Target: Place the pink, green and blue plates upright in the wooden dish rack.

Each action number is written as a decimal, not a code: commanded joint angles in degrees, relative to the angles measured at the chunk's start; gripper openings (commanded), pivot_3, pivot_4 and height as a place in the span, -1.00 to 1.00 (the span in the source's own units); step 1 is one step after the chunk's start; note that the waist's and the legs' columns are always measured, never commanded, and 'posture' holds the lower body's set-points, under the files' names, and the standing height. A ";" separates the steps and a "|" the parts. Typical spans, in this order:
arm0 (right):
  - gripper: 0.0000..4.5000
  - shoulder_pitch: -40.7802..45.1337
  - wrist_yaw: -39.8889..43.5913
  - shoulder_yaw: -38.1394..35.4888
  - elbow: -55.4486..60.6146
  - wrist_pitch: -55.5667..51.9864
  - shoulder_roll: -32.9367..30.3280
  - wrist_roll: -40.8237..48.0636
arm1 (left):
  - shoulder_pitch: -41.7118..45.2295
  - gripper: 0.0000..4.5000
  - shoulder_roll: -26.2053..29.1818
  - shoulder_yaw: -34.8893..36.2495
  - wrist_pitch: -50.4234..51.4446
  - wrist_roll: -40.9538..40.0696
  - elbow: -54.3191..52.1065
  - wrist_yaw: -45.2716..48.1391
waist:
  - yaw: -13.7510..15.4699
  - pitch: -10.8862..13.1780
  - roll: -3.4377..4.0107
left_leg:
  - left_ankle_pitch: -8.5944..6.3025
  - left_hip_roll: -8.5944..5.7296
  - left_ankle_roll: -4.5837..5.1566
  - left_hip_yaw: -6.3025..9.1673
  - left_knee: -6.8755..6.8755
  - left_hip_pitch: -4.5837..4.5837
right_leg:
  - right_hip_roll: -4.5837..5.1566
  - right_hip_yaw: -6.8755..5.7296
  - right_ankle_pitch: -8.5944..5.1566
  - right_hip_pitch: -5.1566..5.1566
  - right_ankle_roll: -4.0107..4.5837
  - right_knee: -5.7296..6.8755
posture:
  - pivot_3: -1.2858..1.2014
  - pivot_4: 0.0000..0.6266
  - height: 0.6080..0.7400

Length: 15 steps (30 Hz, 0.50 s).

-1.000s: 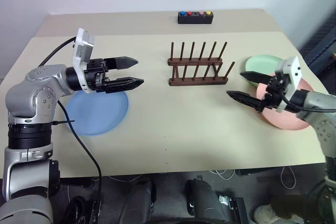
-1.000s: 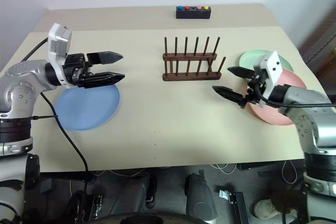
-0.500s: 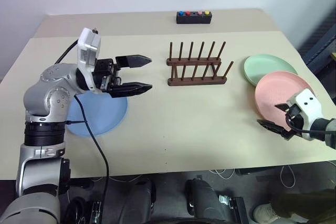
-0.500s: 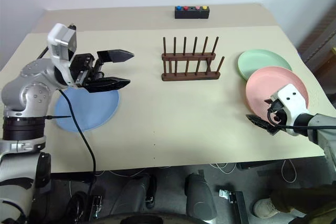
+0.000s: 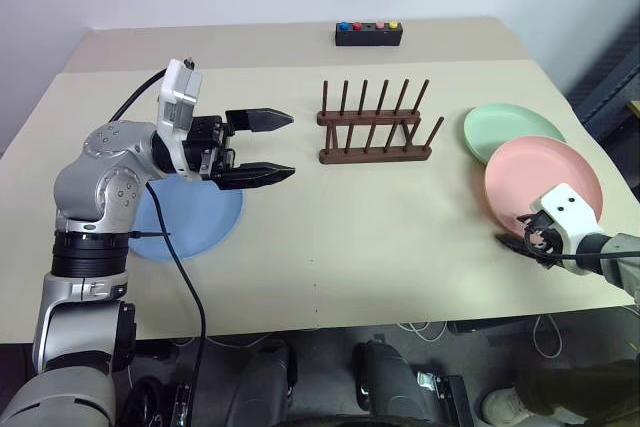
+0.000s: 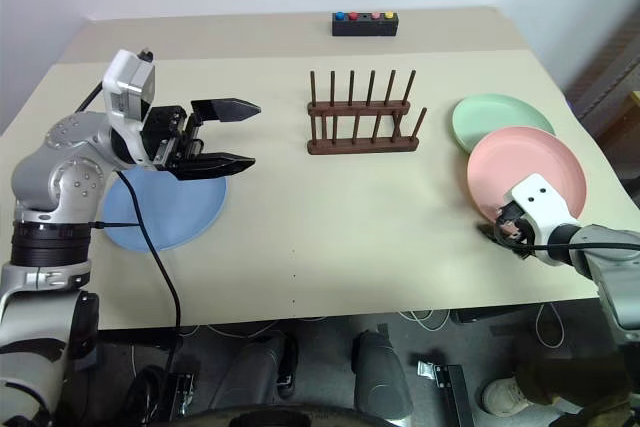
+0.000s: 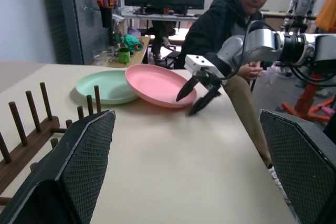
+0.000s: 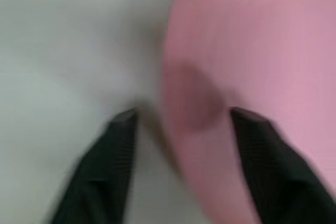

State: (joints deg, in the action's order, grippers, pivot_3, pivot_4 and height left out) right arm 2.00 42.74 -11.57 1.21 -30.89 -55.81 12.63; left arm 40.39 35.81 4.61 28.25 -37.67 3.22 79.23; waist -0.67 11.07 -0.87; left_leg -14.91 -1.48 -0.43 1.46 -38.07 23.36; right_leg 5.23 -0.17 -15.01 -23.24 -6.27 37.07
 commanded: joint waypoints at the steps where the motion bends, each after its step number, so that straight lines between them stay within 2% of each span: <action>1: -0.74 0.58 -1.26 0.30 -2.93 0.71 0.37 -2.27 | 0.02 1.00 0.98 0.37 -0.88 0.17 -1.84 -0.18 | 0.05 0.00 0.00 | 0.00 0.00 0.00 0.00 0.00 0.00 | 0.00 0.00 0.00 0.00 0.00 0.00 | 0.03 -0.52 1.00; 2: -0.96 0.82 -0.74 0.29 -2.92 0.69 0.43 -1.97 | -0.05 1.00 1.17 0.42 -0.78 0.17 -1.78 -0.16 | 0.04 -0.03 -0.05 | 0.00 0.00 0.00 0.00 0.00 0.00 | 0.01 0.00 0.00 0.01 0.00 -0.01 | 0.03 -0.52 1.00; 3: -0.98 0.98 -0.22 0.28 -2.82 0.51 0.32 -1.77 | -0.11 1.00 1.33 0.46 -0.74 0.16 -1.73 -0.13 | 0.04 -0.05 -0.09 | 0.00 0.00 0.00 0.00 -0.01 0.00 | 0.00 0.00 0.00 0.02 0.00 -0.01 | 0.03 -0.52 1.00; 8: -0.98 0.85 3.70 -1.65 0.30 -1.79 -1.27 0.50 | -0.50 1.00 1.57 0.50 -0.89 0.13 -1.64 -0.05 | 0.04 -0.09 -0.15 | 0.00 0.00 0.00 0.03 -0.03 0.00 | -0.01 -0.01 0.00 0.04 0.00 -0.01 | 0.03 -0.52 1.00; 15: -0.98 3.51 4.96 -4.53 2.48 -4.28 -3.83 0.94 | -0.52 1.00 1.32 0.24 -1.46 0.19 -0.77 0.07 | -0.09 -0.08 -0.14 | 0.00 0.02 0.00 0.03 -0.02 -0.01 | -0.02 -0.01 0.00 0.03 0.00 0.00 | 0.03 -0.52 1.00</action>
State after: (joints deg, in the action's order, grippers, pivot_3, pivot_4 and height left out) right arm 4.94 46.90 -14.55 2.14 -34.75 -57.92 12.73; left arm 39.60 36.87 4.13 27.95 -37.35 3.32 79.17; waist -0.76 10.99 -1.00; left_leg -14.92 -1.46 -0.42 1.49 -38.10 23.35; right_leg 5.21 -0.18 -15.01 -23.21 -6.27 37.07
